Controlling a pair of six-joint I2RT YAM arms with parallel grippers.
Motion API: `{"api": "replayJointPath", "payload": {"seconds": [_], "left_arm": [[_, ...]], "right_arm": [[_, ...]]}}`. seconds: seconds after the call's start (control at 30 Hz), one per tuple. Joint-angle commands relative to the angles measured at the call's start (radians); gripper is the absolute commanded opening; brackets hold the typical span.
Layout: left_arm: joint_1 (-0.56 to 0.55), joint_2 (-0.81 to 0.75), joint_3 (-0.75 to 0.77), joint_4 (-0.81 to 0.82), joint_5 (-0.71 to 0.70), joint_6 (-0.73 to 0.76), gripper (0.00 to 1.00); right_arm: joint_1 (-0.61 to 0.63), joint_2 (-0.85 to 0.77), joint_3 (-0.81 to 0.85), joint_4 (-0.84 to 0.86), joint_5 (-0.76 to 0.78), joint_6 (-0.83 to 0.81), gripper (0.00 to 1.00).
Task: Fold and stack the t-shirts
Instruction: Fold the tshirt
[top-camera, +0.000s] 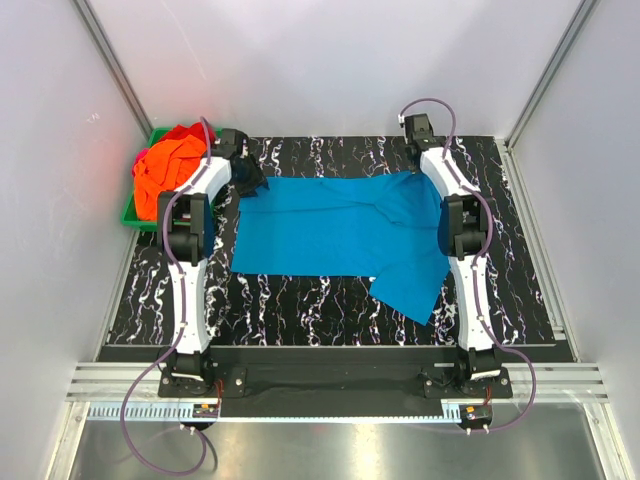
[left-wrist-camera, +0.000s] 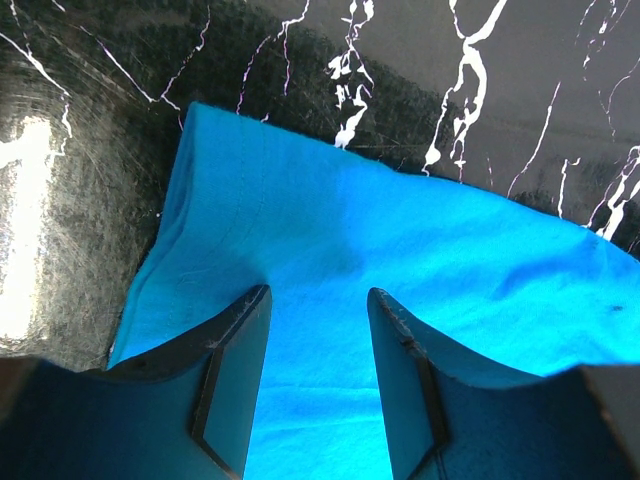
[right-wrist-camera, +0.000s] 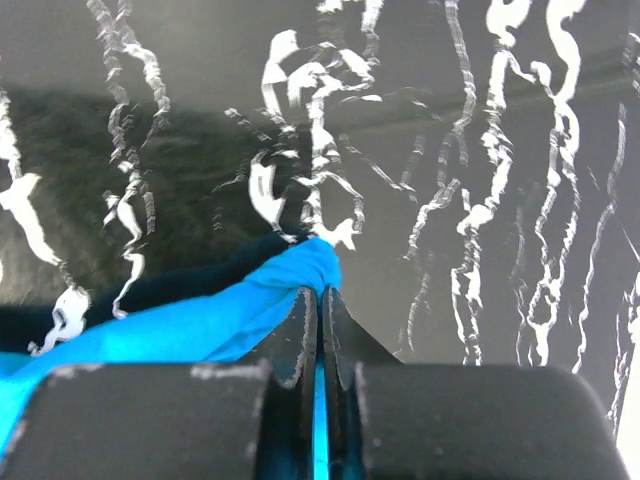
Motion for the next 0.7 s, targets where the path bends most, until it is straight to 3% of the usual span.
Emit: {"api": "replayJointPath", "payload": {"seconds": [0.0,0.17,0.2,0.23,0.33,0.43,0.5,0.6,0.67], "left_arm": [[0.002,0.068,0.019,-0.088,-0.026,0.008,0.5],[0.018,0.081,0.044,-0.11,-0.048,-0.022,0.51],[0.019,0.085,0.049,-0.115,-0.051,-0.028,0.51],[0.021,0.088,0.056,-0.115,-0.049,-0.028,0.51],[0.025,0.094,0.065,-0.119,-0.046,-0.042,0.52],[0.028,0.098,0.07,-0.118,-0.045,-0.046,0.52],[0.032,0.099,0.073,-0.116,-0.046,-0.046,0.52],[0.035,0.101,0.076,-0.115,-0.042,-0.046,0.52],[0.039,0.105,0.082,-0.118,-0.037,-0.046,0.52]], "right_arm": [[-0.028,-0.025,0.09,0.018,0.133,0.102,0.0],[-0.178,-0.024,0.195,-0.172,-0.115,0.407,0.0],[-0.195,-0.048,0.152,-0.166,-0.19,0.438,0.0],[-0.209,-0.065,0.115,-0.148,-0.371,0.494,0.0],[-0.249,-0.13,-0.064,-0.008,-0.633,0.568,0.03],[-0.255,-0.094,-0.048,-0.009,-0.734,0.61,0.04],[-0.275,-0.061,-0.023,-0.023,-0.784,0.666,0.09],[-0.293,-0.094,-0.087,0.044,-0.801,0.725,0.3],[-0.313,-0.116,-0.117,0.09,-0.816,0.749,0.36]]}}
